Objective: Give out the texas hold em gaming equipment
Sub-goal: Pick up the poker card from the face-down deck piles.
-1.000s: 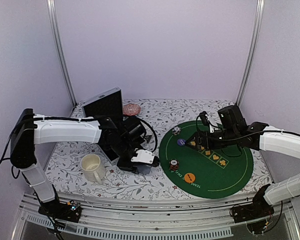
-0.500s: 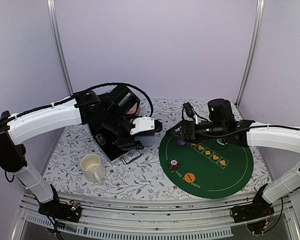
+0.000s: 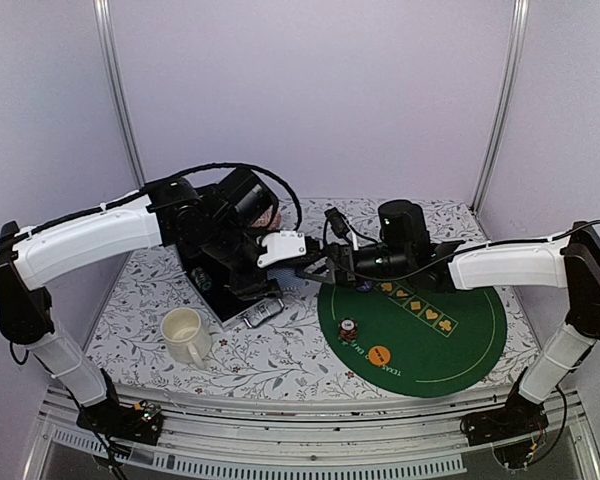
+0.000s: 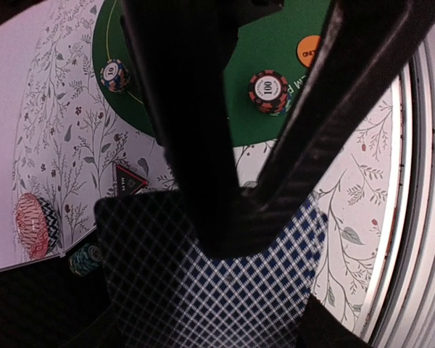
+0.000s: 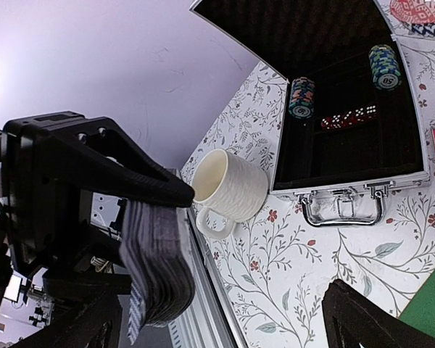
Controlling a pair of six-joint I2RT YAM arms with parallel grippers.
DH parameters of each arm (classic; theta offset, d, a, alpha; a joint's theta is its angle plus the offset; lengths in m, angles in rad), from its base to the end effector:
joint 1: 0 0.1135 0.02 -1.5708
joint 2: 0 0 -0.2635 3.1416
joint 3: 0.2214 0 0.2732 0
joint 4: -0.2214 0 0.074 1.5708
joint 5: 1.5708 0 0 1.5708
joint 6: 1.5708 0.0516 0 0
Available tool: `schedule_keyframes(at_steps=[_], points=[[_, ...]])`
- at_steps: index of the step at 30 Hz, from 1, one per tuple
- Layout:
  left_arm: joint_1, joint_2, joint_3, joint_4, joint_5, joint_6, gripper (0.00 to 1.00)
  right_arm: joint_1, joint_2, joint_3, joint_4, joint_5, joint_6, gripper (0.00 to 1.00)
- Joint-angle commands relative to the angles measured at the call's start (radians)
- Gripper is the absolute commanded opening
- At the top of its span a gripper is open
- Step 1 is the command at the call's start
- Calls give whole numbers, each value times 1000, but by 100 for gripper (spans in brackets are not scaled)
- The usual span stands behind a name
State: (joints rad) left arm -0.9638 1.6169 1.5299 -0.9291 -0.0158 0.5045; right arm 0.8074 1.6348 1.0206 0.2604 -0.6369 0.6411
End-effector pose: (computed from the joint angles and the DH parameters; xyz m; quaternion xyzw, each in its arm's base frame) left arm 0.2112 -0.3026 0.3066 0.6427 0.7155 -0.0549 0.2683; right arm 0.2527 0.3085 0.2319 -0.2431 0.7617 0.5521 0.2364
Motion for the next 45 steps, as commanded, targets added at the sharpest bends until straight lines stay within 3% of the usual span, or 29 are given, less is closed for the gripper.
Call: schedule_keyframes(at_steps=[1, 19, 30, 36, 45], points=[[2, -9, 36, 14, 21, -20, 63, 9, 42, 38, 60, -8, 19, 98], [2, -7, 10, 28, 4, -24, 60, 8, 11, 39, -86, 83, -49, 84], [2, -15, -29, 62, -7, -7, 59, 15, 36, 96, -90, -11, -58, 82], [2, -18, -43, 62, -12, -6, 59, 16, 14, 92, -103, 19, -58, 80], [3, -16, -44, 63, -13, -5, 59, 15, 6, 90, -138, 40, -70, 44]])
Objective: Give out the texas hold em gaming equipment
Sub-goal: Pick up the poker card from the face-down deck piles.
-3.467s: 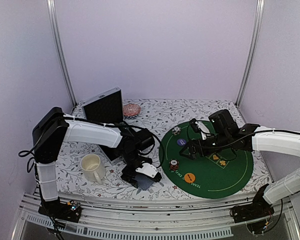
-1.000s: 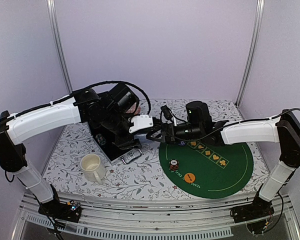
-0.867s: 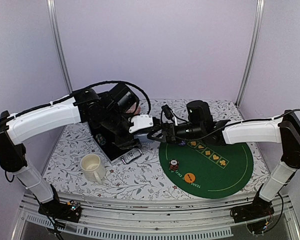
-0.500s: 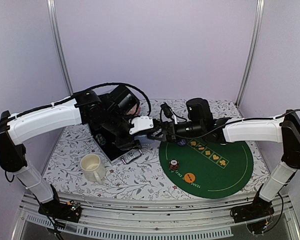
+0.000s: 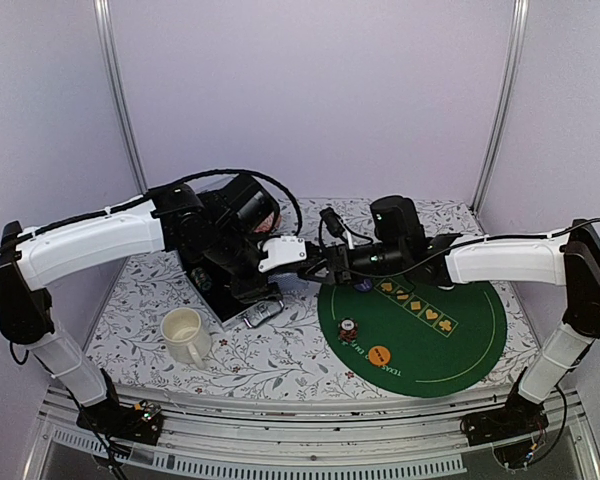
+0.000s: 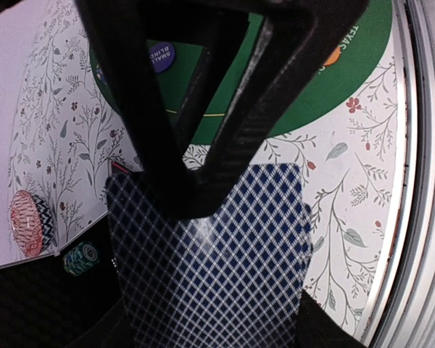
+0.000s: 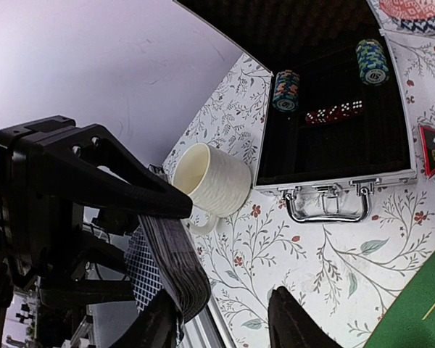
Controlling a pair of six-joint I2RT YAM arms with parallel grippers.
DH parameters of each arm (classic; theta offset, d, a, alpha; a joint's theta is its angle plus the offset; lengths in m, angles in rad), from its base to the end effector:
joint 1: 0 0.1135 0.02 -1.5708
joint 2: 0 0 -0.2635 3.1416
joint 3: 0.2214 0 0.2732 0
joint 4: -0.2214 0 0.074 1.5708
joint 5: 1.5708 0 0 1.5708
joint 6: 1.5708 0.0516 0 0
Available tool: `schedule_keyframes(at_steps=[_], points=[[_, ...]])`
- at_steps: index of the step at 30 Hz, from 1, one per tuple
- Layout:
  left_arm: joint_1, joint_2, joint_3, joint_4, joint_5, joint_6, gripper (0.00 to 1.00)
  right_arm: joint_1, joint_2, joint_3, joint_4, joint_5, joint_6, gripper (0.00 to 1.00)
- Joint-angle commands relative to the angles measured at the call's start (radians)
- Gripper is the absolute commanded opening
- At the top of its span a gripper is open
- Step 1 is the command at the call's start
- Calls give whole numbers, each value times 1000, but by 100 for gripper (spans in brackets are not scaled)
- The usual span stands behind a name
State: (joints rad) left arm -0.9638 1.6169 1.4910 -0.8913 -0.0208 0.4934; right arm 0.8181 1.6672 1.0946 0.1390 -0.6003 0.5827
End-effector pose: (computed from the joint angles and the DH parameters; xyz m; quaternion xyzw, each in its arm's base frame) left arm 0.2120 -0.3034 0.2959 0.6383 0.7196 -0.0540 0.2681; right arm 0.2574 0.3175 0.2328 -0.2526 0.7807 0.5220 0.2327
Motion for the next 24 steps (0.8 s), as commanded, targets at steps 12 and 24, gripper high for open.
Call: schedule_keyframes(at_steps=[12, 24], points=[[2, -17, -10, 25, -7, 8, 59, 6, -29, 18, -14, -39, -11, 4], [8, -16, -32, 25, -13, 12, 59, -3, -90, 9, -109, 19, -59, 2]])
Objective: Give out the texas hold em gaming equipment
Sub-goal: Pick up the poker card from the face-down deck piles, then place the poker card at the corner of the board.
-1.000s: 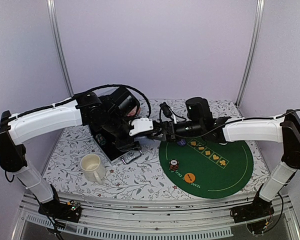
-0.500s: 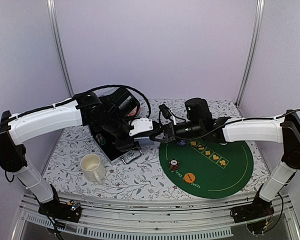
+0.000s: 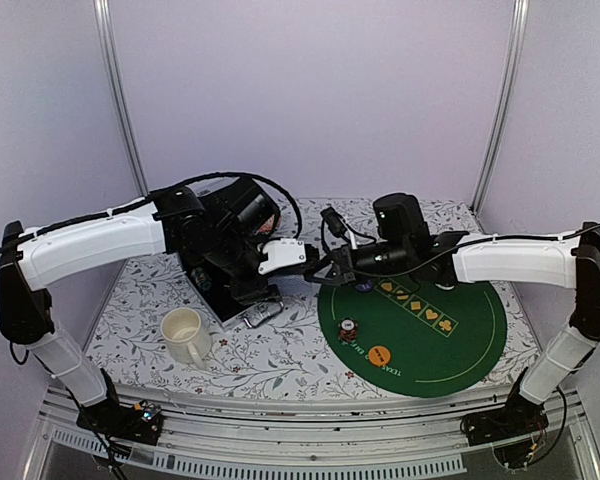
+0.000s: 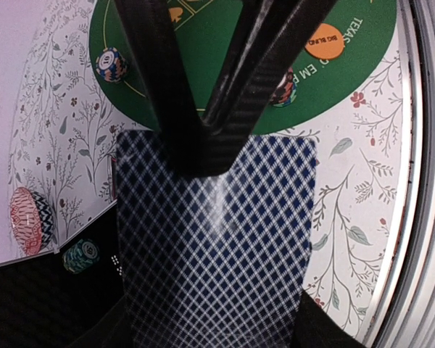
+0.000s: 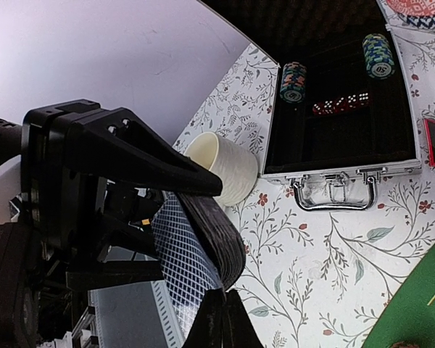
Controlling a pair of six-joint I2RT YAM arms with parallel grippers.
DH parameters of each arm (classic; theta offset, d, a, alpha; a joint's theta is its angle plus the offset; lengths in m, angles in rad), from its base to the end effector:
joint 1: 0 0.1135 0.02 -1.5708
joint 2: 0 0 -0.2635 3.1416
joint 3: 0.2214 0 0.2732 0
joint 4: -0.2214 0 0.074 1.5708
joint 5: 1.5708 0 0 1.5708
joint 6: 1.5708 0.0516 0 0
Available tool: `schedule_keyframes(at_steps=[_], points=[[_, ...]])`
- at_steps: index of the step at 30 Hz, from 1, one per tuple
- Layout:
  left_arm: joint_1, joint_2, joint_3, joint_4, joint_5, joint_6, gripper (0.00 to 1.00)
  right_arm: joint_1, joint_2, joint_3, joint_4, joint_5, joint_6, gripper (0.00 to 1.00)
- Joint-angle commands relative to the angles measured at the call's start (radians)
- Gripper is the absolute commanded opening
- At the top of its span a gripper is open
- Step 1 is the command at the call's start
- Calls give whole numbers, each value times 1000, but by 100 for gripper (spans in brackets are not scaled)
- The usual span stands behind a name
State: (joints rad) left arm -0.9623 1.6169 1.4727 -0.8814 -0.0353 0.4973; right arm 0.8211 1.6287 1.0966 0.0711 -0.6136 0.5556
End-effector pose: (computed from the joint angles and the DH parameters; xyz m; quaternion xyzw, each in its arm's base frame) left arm 0.2128 -0.3023 0.2904 0.6385 0.7208 -0.0455 0.2659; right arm 0.2504 0.3126 0.2413 -0.2650 0.7821 0.5173 0.2248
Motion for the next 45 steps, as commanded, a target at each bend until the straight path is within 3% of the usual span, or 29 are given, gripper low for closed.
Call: schedule_keyframes(at_steps=[1, 24, 32, 45], points=[[8, -15, -15, 15, 3, 7, 59, -7, -56, 4, -45, 31, -33, 2], [25, -19, -24, 15, 5, 3, 59, -96, -207, -52, -153, 47, -63, 2], [26, -29, -37, 21, 13, 0, 59, -235, -382, -74, -299, 141, -120, 2], [27, -80, -86, 59, 40, -18, 59, -438, -491, -117, -476, 241, -173, 2]])
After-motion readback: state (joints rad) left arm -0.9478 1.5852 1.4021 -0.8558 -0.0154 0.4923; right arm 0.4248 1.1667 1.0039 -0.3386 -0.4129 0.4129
